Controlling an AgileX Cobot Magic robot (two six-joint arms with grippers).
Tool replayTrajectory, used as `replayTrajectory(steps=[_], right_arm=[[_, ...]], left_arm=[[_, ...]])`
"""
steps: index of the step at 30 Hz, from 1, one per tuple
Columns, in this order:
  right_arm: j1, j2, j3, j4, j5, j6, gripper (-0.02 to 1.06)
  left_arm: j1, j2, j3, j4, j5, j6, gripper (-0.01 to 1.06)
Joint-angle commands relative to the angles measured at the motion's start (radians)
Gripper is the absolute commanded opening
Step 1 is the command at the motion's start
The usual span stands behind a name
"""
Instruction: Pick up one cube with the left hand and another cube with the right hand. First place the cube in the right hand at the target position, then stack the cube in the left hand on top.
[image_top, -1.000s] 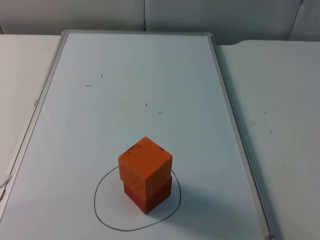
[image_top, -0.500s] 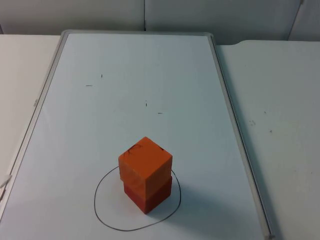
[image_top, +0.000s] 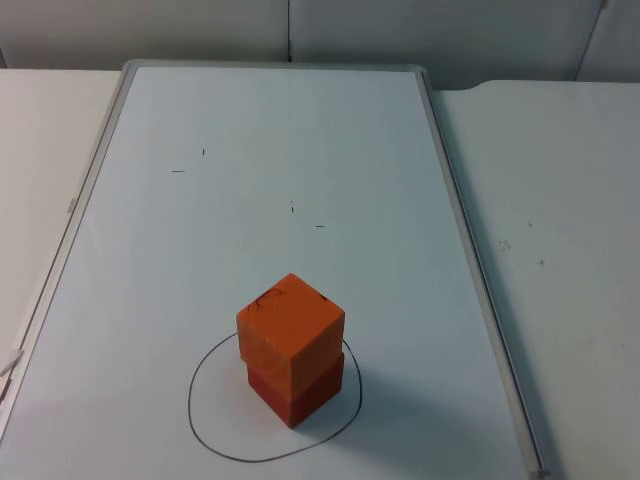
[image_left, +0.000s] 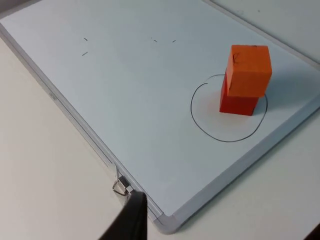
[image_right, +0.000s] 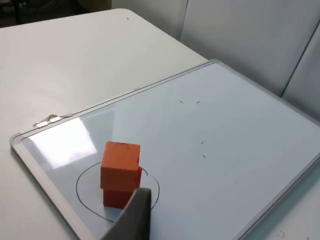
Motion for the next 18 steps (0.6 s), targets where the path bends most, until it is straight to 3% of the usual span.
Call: replayTrajectory(steps=[1,12,18], right_arm=[[0.003,-0.002,0.008,-0.015,-0.031,0.002,0.96],[0.003,-0.002,0.008,-0.021,-0.033,0.002,0.96],[0.003,-0.002,0.008,-0.021,-0.031,0.002,0.96]], left_arm=[[0.001,-0.005,0.004,-0.007,-0.016,-0.013,1.02],[0.001,-0.005,0.011,-0.008,-0.036,0.051,1.02],[0.001,-0.005,0.039,-0.069,-0.122,0.037,1.02]])
